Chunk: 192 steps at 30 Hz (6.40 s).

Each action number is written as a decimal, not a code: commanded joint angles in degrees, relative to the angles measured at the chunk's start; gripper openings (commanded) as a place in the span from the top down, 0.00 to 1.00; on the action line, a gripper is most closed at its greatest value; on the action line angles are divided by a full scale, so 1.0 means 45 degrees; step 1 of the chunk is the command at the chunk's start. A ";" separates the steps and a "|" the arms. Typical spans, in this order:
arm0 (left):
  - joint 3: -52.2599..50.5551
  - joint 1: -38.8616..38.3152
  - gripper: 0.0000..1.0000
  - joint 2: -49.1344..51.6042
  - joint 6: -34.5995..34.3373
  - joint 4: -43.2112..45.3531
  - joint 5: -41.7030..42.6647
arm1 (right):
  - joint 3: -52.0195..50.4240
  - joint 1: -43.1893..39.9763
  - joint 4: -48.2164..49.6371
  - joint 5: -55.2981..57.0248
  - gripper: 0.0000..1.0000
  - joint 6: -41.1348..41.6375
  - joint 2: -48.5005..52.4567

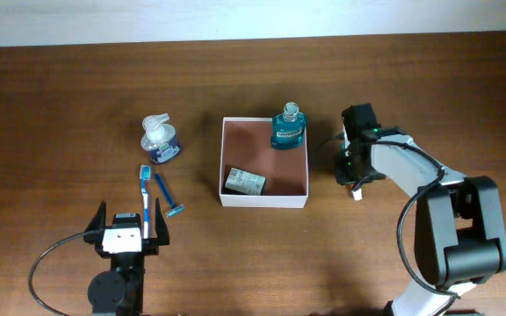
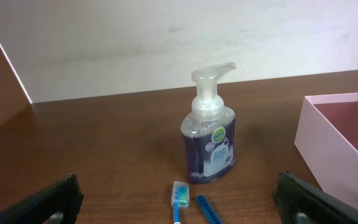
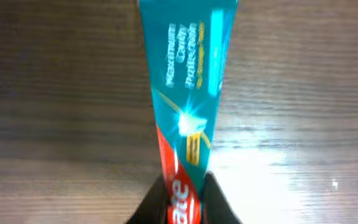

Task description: Pack container

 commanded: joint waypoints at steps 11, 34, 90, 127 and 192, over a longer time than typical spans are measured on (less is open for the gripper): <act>-0.0049 0.0078 0.00 -0.0063 0.0180 -0.0015 0.0131 | 0.7859 -0.0204 -0.8510 -0.3580 0.89 0.0136 -0.0165; -0.0049 0.0078 0.00 -0.0063 0.0180 -0.0015 0.0126 | 0.8320 0.4527 -0.8189 -0.2152 0.88 0.3876 -0.0126; -0.0049 0.0078 0.00 -0.0063 0.0180 -0.0019 0.0126 | 0.7344 -0.3065 -0.6849 0.0996 0.01 0.3385 -0.1447; 1.5183 0.0078 0.00 1.5295 0.4396 -0.1205 0.8247 | 0.7344 -0.3065 -0.6849 0.1001 0.01 0.3385 -0.1447; 1.5183 0.0078 0.36 1.9997 0.5610 -0.5221 0.2113 | 0.7344 -0.3065 -0.6849 0.0996 0.01 0.3385 -0.1447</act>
